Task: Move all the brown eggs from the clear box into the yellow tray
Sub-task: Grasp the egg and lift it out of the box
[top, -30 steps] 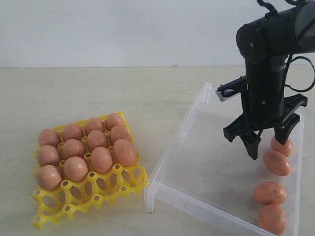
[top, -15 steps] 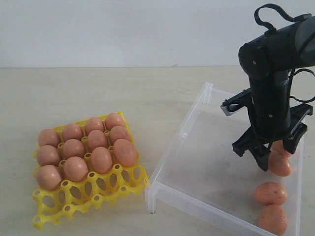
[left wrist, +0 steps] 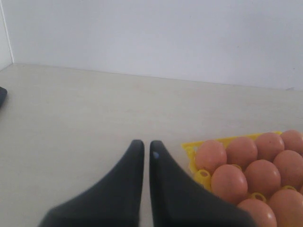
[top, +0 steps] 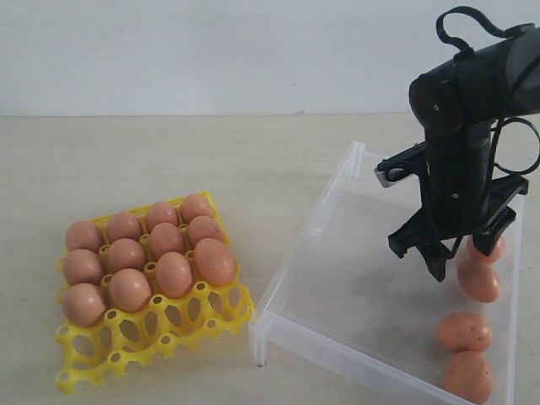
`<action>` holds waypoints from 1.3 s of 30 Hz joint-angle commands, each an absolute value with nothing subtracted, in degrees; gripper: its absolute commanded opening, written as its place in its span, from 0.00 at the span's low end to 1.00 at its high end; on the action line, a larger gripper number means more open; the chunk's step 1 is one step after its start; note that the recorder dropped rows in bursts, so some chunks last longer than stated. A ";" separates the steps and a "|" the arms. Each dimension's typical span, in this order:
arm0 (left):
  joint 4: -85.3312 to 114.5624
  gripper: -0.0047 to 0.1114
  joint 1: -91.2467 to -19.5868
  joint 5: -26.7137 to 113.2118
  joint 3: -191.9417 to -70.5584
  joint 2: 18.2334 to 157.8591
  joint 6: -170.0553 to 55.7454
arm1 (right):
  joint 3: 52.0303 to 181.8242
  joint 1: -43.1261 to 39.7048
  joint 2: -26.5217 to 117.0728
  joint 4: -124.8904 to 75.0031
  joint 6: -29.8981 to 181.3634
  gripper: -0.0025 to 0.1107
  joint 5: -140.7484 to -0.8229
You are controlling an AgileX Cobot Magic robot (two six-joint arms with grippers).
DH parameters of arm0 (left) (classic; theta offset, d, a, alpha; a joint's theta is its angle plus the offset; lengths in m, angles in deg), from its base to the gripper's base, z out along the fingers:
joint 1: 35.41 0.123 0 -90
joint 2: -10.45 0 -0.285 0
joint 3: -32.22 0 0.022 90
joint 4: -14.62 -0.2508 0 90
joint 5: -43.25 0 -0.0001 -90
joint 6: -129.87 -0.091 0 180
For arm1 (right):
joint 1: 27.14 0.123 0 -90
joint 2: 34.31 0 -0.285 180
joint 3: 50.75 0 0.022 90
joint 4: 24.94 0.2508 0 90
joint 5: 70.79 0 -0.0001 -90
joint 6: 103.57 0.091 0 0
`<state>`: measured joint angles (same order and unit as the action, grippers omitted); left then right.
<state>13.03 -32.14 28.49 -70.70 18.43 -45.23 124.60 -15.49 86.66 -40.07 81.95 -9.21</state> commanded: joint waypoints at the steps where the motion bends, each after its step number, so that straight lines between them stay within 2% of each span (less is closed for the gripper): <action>1: 12.89 0.08 -32.00 28.61 -70.56 18.23 -45.21 | 124.55 -16.65 89.37 -40.78 83.33 0.56 -6.75; 5: 12.89 0.08 -32.00 28.61 -70.56 18.23 -45.21 | 124.55 -16.74 92.31 -40.64 83.44 0.55 -4.93; 7: 12.89 0.08 -32.00 28.61 -70.56 18.23 -45.21 | 124.55 -16.74 92.95 -40.89 83.81 0.50 -5.40; 10: 12.89 0.08 -32.00 28.61 -70.56 18.23 -45.21 | 124.55 -16.74 93.45 -40.87 83.75 0.31 -6.10; 13: 12.89 0.08 -32.00 28.61 -70.56 18.23 -45.21 | 124.55 -16.74 93.43 -40.87 83.75 0.05 -7.15; 14: 12.89 0.08 -32.00 28.61 -70.56 18.23 -45.21 | 124.55 -16.74 93.43 -40.87 83.75 0.02 -7.44; 22: 12.89 0.08 -32.00 28.70 -70.56 18.23 -45.21 | 124.55 -16.74 91.13 -40.43 83.30 0.02 -11.35; 31: 12.89 0.08 -32.00 28.70 -70.56 18.23 -45.21 | 124.55 -15.25 79.72 -27.58 83.77 0.02 -26.75; 36: 12.89 0.08 -32.00 28.70 -70.56 18.23 -45.21 | 124.52 -8.56 74.99 -20.05 83.77 0.02 -38.16; 39: 12.89 0.08 -32.00 28.70 -70.56 18.23 -45.21 | 124.52 -1.63 73.38 -19.98 83.77 0.02 -47.95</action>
